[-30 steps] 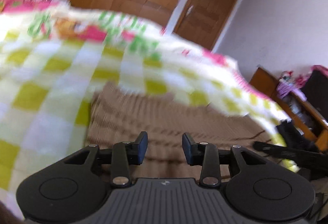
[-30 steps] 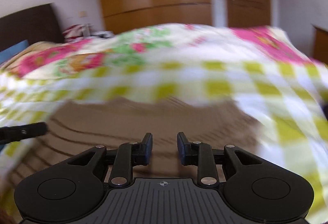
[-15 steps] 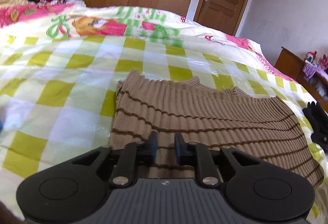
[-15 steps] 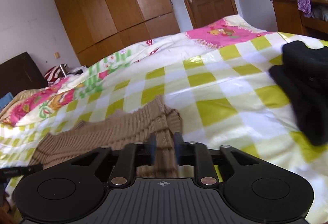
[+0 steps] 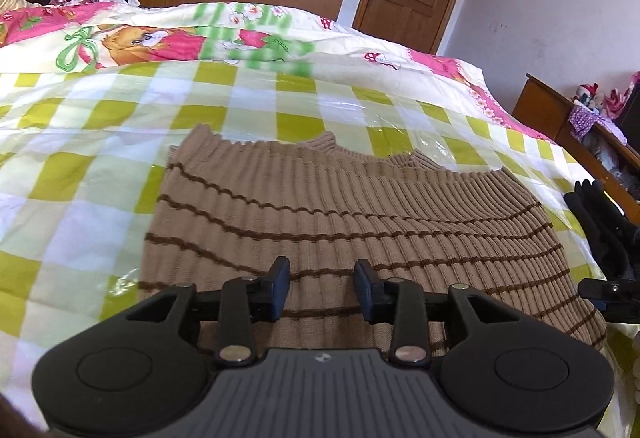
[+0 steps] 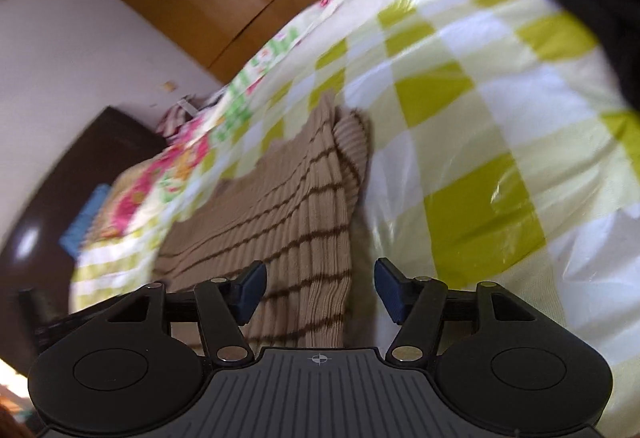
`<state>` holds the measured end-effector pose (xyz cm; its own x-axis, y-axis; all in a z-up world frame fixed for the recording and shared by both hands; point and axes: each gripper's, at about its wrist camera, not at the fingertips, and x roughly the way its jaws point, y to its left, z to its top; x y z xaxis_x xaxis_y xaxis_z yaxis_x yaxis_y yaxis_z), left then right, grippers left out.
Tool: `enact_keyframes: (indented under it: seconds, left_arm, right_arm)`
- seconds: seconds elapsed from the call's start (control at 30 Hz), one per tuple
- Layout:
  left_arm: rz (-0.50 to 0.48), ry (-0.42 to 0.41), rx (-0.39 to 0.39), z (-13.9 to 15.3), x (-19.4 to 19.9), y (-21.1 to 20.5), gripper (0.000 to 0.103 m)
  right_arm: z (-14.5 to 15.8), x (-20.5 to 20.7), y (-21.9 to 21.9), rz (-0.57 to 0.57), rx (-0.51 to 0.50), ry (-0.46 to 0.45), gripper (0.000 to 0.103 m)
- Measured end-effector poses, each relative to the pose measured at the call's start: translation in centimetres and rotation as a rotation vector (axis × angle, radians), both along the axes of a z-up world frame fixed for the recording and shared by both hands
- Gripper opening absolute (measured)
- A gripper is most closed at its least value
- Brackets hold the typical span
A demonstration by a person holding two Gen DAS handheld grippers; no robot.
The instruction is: Fold small clothes
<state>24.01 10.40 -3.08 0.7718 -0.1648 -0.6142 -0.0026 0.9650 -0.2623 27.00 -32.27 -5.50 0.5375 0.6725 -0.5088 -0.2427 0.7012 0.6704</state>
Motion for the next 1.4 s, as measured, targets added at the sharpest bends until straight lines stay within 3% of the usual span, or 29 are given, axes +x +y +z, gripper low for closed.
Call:
enact_keyframes:
  seconds: [0.17, 0.33, 0.37, 0.4, 0.43, 0.5, 0.67, 0.77, 0.87, 0.93, 1.07, 1.13, 1.2, 1.3, 1.4]
  left_arm:
    - [-0.01, -0.002, 0.022, -0.1, 0.1, -0.5, 0.054]
    - [-0.002, 0.011, 0.032, 0.0, 0.5, -0.7, 0.055]
    - [0.0, 0.012, 0.035, 0.1, 0.4, -0.8, 0.055]
    - [0.002, 0.012, 0.038, 0.2, 0.4, -0.9, 0.055]
    - [0.004, 0.014, 0.042, 0.2, 0.3, -1.1, 0.055]
    - [0.003, 0.032, 0.07, 0.0, 0.3, -1.7, 0.055]
    - [-0.074, 0.055, 0.121, -0.8, -1.9, -5.1, 0.055]
    - [-0.13, 0.081, 0.067, -1.2, -4.2, -6.8, 0.056]
    - [-0.174, 0.072, 0.07, -0.9, -6.0, -8.6, 0.056]
    - [-0.174, 0.034, 0.053, 0.0, -6.5, -9.2, 0.056]
    - [-0.177, -0.059, 0.102, 1.0, -6.6, -10.3, 0.057]
    - [-0.212, 0.017, 0.137, -0.6, -5.1, -10.9, 0.061]
    - [-0.199, 0.018, 0.093, -1.8, -4.8, -10.3, 0.061]
    - [-0.182, -0.034, 0.016, -0.5, -5.8, -9.3, 0.061]
    - [-0.183, -0.068, -0.035, -0.1, -7.1, -8.1, 0.062]
  right_arm:
    - [-0.7, 2.2, 0.1, 0.08, 0.123, 0.045, 0.059]
    - [-0.9, 4.2, 3.2, 0.11, 0.044, 0.014, 0.053]
    - [-0.8, 4.4, 3.3, 0.105, 0.051, 0.024, 0.047]
    - [-0.9, 4.4, 3.3, 0.089, 0.061, 0.042, 0.029]
    - [-1.1, 4.5, 3.2, 0.086, 0.078, 0.071, 0.022]
    - [-1.6, 4.1, 2.5, 0.07, 0.127, 0.108, 0.019]
    - [-0.6, 1.6, 0.5, 0.019, 0.18, 0.082, 0.016]
    - [-0.1, -0.5, -1.9, -0.028, 0.166, 0.098, 0.016]
    - [0.0, -3.0, -4.6, -0.085, 0.137, 0.144, 0.016]
    - [0.3, -4.6, -5.7, -0.113, 0.12, 0.161, 0.016]
    - [1.6, -6.4, -6.0, -0.168, 0.033, 0.15, 0.016]
    - [2.0, -6.6, -5.6, -0.189, 0.002, 0.147, 0.016]
    - [2.2, -6.6, -5.2, -0.205, -0.022, 0.155, 0.016]
    - [3.2, -7.0, -4.5, -0.228, -0.064, 0.16, 0.016]
    - [6.0, -7.4, -2.5, -0.224, -0.162, 0.098, 0.016]
